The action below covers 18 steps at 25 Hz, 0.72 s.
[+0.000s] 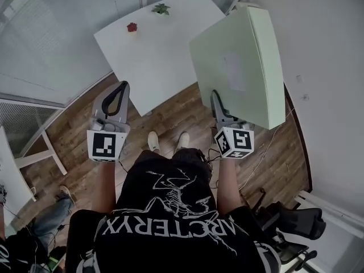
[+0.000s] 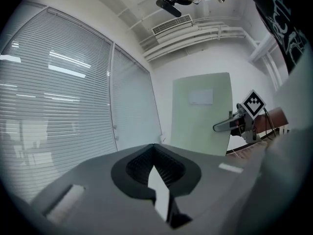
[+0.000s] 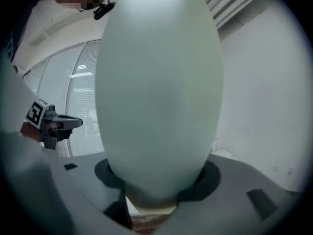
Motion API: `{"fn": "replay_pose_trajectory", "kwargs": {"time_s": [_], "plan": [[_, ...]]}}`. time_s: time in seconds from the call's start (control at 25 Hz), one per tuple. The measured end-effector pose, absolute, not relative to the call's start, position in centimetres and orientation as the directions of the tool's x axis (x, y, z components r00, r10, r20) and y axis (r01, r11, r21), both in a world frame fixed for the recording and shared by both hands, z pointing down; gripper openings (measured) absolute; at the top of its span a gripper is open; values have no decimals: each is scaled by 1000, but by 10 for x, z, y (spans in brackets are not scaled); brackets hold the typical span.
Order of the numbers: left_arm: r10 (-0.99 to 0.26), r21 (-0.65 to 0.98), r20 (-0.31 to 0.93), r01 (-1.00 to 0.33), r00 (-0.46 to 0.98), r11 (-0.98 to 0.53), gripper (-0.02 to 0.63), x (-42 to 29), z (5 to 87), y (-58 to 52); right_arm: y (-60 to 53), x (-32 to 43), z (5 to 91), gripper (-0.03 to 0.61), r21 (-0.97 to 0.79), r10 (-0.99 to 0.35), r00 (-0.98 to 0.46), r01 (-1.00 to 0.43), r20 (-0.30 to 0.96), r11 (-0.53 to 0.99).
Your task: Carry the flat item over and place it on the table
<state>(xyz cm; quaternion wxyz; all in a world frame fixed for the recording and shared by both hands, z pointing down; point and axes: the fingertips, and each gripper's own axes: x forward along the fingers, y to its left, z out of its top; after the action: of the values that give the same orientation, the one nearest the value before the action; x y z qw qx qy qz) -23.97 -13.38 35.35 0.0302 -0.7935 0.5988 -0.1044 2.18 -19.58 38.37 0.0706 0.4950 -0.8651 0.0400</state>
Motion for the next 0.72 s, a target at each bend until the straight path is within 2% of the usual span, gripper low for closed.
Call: {"fn": "replay_pose_trajectory", "kwargs": {"time_s": [0.12,0.32,0.56,0.72], "plan": [[-960,-183,122,-945,250,-270,-2,-233,350,-141,-215,23,403,264,-138,-813,-553,-833,183,535],[-970,-191,129,-955,205,-227,-2,-221,347,-135,-251,16,468,263,-535,-703,-672,-692,232,485],[-977,-217,173,-963,125,-162,-2,-227,355,-119,-270,-2,570,261,-870,-587,-769,-446,252,211],[-972,-230,221,-965,73,-125,-2,-233,360,-112,-282,-14,623,262,-956,-572,-780,-292,252,-22]]}}
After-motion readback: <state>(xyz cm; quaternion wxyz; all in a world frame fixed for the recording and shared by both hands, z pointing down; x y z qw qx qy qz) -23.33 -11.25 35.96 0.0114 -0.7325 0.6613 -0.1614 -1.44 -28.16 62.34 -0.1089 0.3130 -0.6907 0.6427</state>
